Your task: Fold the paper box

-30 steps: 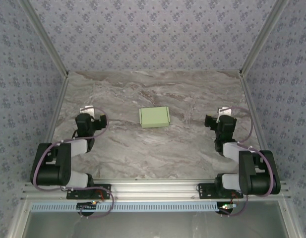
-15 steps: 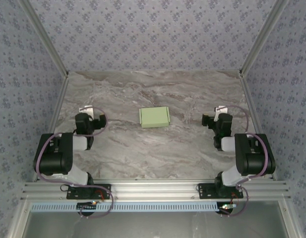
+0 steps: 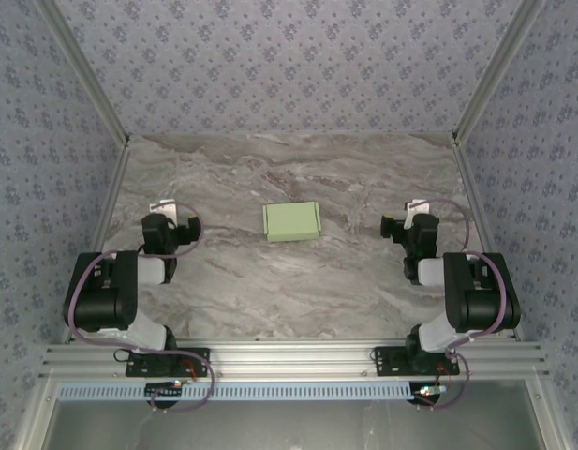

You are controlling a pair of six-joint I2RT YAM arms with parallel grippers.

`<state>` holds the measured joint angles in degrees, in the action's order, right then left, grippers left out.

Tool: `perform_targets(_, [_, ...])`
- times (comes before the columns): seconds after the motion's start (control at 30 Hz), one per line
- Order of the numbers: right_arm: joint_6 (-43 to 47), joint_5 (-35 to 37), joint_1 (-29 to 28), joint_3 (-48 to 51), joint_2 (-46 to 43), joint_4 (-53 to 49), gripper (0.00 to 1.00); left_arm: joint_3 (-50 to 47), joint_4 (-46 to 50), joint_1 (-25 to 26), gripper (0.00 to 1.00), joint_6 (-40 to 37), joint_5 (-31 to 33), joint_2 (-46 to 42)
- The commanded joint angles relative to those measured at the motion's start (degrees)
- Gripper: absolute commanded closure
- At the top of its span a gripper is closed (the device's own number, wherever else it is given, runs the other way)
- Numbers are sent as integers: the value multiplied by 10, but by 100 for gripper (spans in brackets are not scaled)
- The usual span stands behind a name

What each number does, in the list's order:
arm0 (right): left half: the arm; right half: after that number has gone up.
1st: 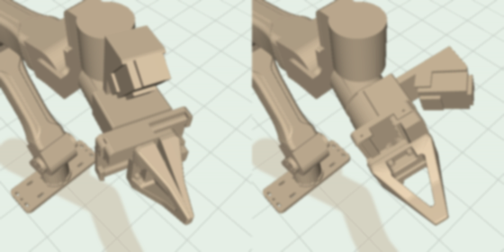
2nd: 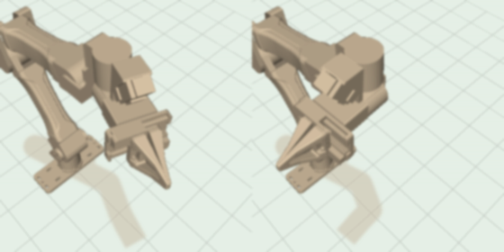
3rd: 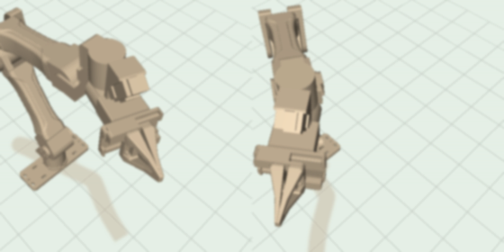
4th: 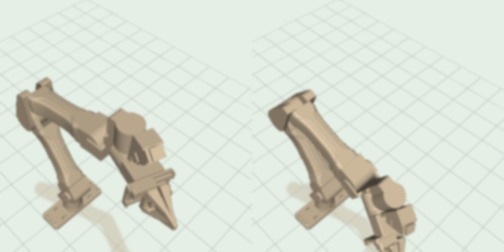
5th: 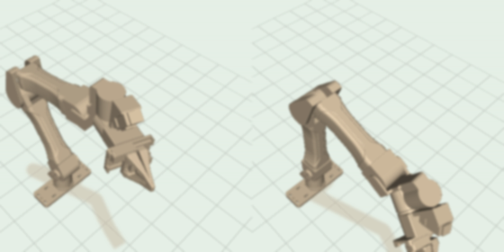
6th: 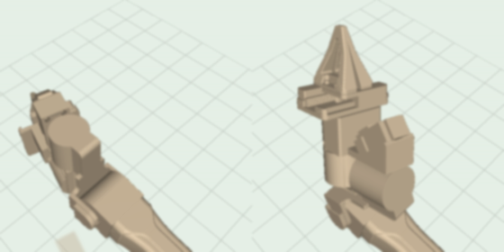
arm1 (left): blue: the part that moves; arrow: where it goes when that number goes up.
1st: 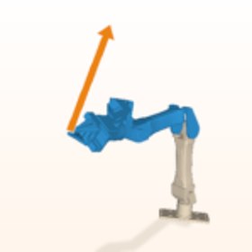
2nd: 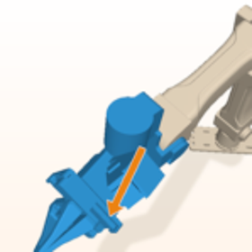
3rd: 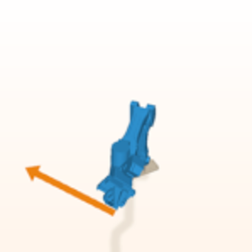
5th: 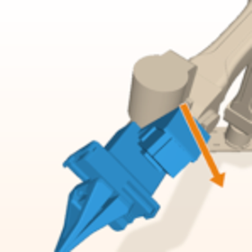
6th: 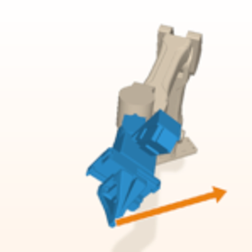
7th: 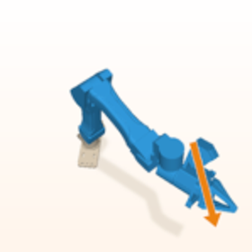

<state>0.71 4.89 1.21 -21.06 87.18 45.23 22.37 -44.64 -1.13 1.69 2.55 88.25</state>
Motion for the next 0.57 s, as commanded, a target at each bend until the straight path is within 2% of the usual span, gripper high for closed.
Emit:
perform_targets(0.0, [3,-3,0,-11,0,3,1,13,-19,3,1,-4,-5,-4])
perform_targets(0.53, [5,-5,-2,-11,1,3,1,14,-18,2,1,-4,-6,-4])
